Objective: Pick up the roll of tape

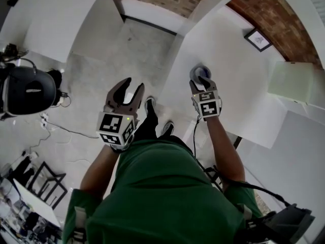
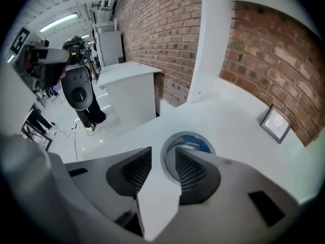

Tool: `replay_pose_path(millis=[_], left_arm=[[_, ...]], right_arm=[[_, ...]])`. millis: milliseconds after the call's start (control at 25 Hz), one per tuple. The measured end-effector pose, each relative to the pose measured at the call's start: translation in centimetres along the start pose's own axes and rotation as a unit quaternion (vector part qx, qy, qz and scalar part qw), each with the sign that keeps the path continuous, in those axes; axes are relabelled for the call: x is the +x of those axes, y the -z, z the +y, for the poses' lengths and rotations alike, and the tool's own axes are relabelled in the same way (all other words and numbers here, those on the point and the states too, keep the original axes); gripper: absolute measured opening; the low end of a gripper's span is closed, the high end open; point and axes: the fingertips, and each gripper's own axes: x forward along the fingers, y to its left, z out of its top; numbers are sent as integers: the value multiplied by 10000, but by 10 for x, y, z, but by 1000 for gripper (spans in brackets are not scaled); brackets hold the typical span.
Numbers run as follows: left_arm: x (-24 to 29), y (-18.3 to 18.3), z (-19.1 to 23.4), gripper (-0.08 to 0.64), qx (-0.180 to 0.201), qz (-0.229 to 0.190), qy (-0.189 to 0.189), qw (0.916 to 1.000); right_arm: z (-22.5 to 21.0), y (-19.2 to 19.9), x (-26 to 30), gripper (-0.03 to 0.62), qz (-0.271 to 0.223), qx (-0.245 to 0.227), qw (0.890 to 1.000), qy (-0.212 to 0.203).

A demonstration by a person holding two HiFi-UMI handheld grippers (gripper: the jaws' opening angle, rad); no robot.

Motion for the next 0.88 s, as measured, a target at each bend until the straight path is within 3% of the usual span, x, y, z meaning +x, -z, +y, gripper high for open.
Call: replay_pose_path(millis=[520, 680, 880], left_arm=[[-24, -9, 32, 175, -181, -173, -177, 9995], [-35, -13, 45, 175, -222, -175, -159, 9995], [-30, -15, 33, 175, -142, -180, -67, 9997]], right_arm=[[8, 15, 34, 130, 883, -408, 9952, 118], [14, 7, 32, 89, 929, -531, 9940, 225], [14, 10, 23, 75, 719, -270, 9969, 149]])
